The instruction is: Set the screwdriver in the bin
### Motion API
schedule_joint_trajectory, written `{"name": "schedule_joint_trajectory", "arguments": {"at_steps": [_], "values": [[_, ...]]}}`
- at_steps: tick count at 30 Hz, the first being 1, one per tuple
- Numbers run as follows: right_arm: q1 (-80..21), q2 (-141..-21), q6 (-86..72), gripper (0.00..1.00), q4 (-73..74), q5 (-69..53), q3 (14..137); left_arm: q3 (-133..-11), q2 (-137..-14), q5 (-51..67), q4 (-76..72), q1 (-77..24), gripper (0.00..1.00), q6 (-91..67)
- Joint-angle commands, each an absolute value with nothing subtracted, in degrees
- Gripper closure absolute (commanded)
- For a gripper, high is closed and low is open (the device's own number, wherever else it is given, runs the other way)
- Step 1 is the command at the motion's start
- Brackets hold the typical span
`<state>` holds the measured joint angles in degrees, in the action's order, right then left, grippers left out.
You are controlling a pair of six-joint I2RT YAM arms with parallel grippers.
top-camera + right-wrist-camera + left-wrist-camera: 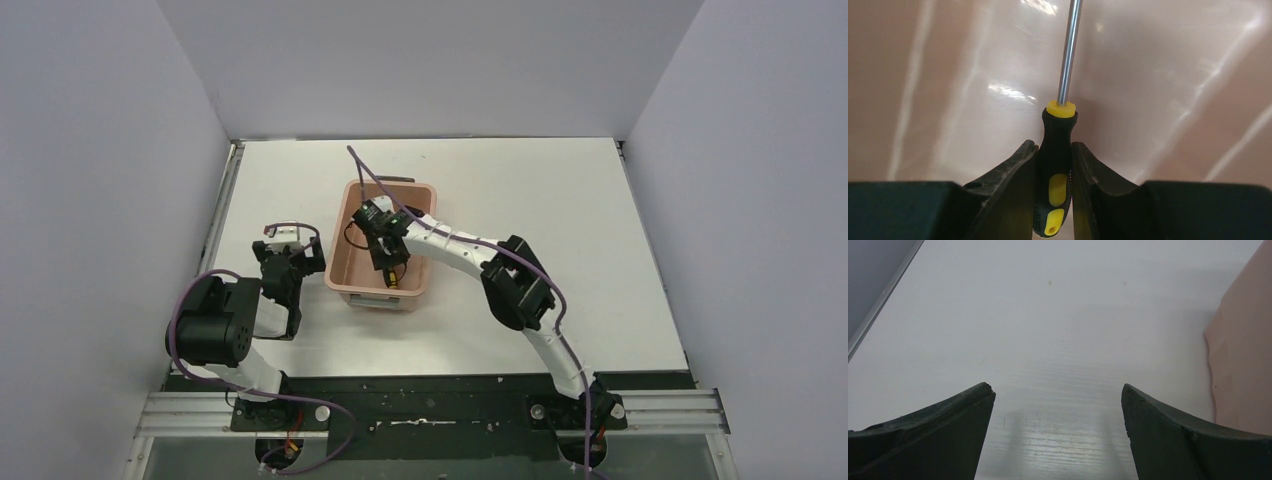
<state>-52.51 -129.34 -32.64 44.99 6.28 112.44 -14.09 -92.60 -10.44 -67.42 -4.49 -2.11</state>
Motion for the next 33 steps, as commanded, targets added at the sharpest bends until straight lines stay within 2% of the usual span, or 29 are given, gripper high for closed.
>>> {"name": "schedule_joint_trajectory", "arguments": {"at_steps": [1,10,18,20,24,25,29,31,33], "values": [[-52.2,-130.5,-33.0,0.92,41.4,9.3,111.6,-14.5,-92.4,-10.0,-69.5,-4.3,0.03,-1.5],[-51.8,-129.5,-33.1,0.60,42.6,11.2,111.7,-14.5,-92.4,-10.0,-69.5,-4.3,0.03,-1.5],[-53.1,-121.6,-30.8,0.40,43.0,15.0,115.4,-14.5,-92.4,-10.0,-69.5,-4.3,0.03,-1.6],[-53.5,-119.6,-30.5,0.31,43.2,16.7,116.5,-14.5,-92.4,-10.0,-69.4,-4.3,0.03,-1.5],[-54.0,-115.5,-28.5,0.03,43.5,19.8,118.8,-14.5,-92.4,-10.0,-69.5,-4.3,0.03,-1.5],[-54.0,-114.3,-27.4,0.00,42.9,19.9,118.6,-14.5,-92.3,-10.0,-69.4,-4.3,0.03,-1.5],[-52.5,-107.3,-21.5,0.00,37.6,22.4,112.6,-14.5,-92.3,-10.1,-69.5,-4.3,0.03,-1.5],[-49.4,-102.7,-18.3,0.00,33.2,24.7,106.8,-14.5,-92.4,-10.0,-69.5,-4.3,0.03,-1.6],[-45.1,-96.7,-13.5,0.00,25.2,20.7,97.5,-14.5,-92.3,-10.1,-69.5,-4.3,0.03,-1.5]]}}
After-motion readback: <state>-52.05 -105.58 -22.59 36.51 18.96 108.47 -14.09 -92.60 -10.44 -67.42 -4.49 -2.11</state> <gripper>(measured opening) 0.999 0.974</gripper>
